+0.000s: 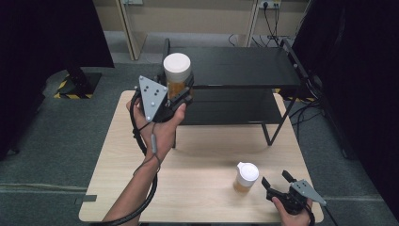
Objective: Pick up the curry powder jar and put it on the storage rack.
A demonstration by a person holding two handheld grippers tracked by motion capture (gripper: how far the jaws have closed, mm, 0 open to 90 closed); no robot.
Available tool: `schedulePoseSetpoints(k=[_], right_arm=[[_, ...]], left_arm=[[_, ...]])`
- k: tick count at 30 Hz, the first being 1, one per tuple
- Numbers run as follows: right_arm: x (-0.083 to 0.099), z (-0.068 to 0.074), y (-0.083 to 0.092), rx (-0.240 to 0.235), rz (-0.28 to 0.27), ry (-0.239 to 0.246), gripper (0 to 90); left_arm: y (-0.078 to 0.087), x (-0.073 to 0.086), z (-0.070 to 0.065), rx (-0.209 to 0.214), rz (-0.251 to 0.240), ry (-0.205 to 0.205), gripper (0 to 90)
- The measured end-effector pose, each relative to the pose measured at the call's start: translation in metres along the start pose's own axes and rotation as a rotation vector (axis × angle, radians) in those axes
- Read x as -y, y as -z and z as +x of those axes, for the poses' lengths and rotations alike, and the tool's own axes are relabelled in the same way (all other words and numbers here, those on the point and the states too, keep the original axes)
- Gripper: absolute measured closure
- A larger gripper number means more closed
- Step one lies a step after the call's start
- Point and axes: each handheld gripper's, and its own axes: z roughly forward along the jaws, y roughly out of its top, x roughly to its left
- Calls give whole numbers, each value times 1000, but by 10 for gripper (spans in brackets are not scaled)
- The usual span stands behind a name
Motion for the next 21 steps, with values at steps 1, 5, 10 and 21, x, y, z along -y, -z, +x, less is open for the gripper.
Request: schedulePoseSetpoints(k=[1, 5, 10, 21], right_arm=[[0, 0, 0, 0, 0, 0, 84], [0, 0, 0, 0, -3, -3, 85], [0, -1, 0, -1, -3, -6, 84], [0, -1, 0, -6, 2, 3, 85]], left_arm=[[-1, -1, -1, 0, -2, -2, 347], [-7, -5, -2, 1, -3, 3, 347], [-13, -10, -1, -13, -3, 1, 347], [-27, -22, 4, -24, 2, -2, 347]])
